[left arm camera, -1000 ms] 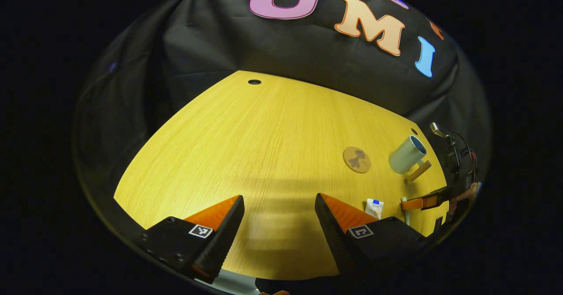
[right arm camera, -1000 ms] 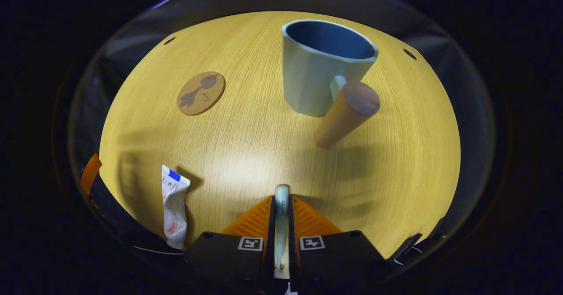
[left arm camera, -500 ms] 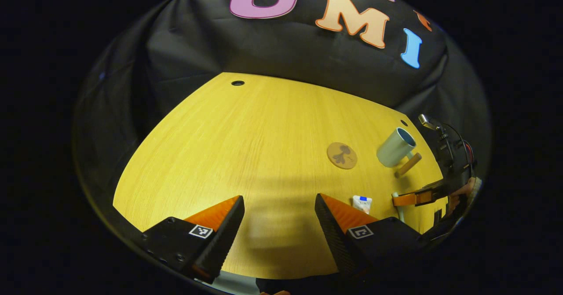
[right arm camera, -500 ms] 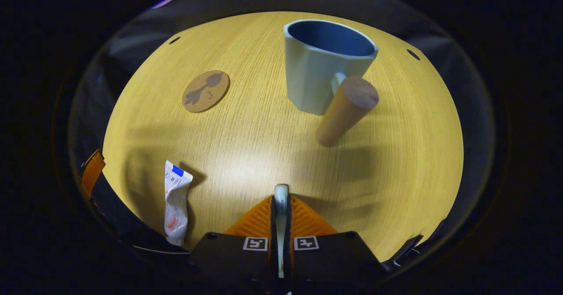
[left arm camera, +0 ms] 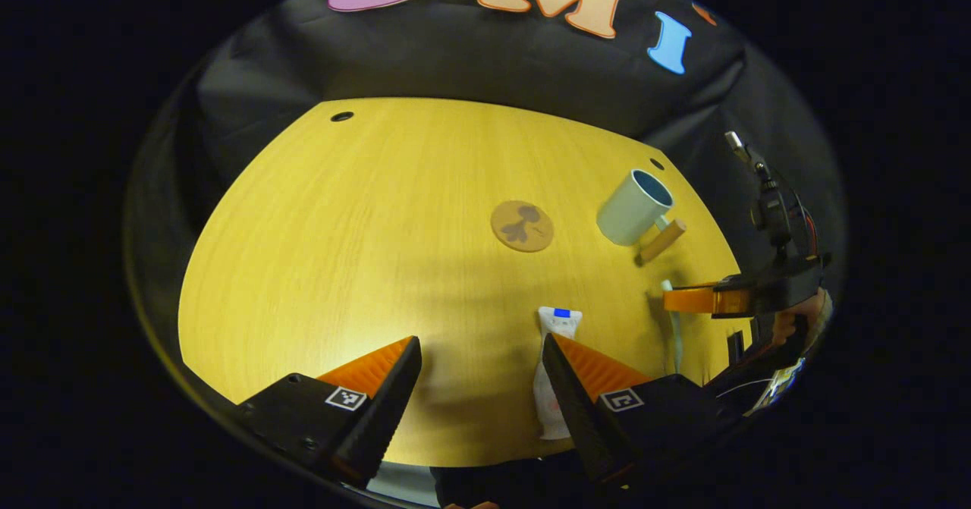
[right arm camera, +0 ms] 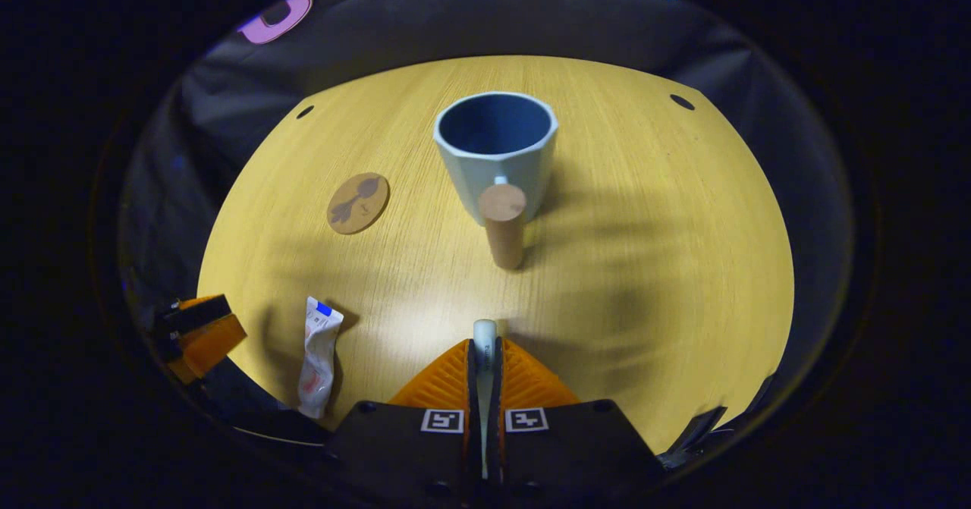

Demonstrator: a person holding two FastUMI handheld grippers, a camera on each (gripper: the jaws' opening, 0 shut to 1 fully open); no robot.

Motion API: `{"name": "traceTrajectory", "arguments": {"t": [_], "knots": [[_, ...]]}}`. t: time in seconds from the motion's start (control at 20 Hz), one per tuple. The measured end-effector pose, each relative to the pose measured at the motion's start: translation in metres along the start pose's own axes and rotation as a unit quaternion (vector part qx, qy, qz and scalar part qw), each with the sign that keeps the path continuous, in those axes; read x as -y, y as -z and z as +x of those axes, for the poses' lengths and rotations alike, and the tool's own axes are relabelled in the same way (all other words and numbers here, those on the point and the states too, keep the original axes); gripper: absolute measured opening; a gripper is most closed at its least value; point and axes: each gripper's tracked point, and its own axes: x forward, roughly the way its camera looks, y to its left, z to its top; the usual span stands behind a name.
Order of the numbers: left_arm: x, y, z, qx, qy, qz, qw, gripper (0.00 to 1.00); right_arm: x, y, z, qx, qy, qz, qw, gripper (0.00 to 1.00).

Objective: Put the toothbrush and toothpaste on the desktop into the cup, then pick up the cup and place it on the coaster on the desktop.

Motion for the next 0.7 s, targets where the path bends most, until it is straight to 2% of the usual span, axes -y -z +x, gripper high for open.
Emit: {"name": "traceTrajectory", "arguments": {"t": [0.2,0.35,0.5,0.7], "knots": [[0.038,0.006,0.018,-0.038,0.024,0.038,0.998,0.95,0.031,-0.004,-0.018,0.026,0.01,0.019,0.999,0.06],[0.052,0.012,0.031,-0.068,0.018,0.054,0.996,0.97,0.053,-0.001,-0.03,0.035,0.024,0.022,0.999,0.05],[0.063,0.017,0.04,-0.092,0.02,0.036,0.995,0.94,0.064,-0.007,-0.046,0.054,0.018,0.036,0.998,0.05],[0.063,0.028,0.054,-0.122,0.001,-0.002,0.993,0.8,0.074,-0.019,-0.066,0.084,0.008,0.04,0.996,0.05]]}}
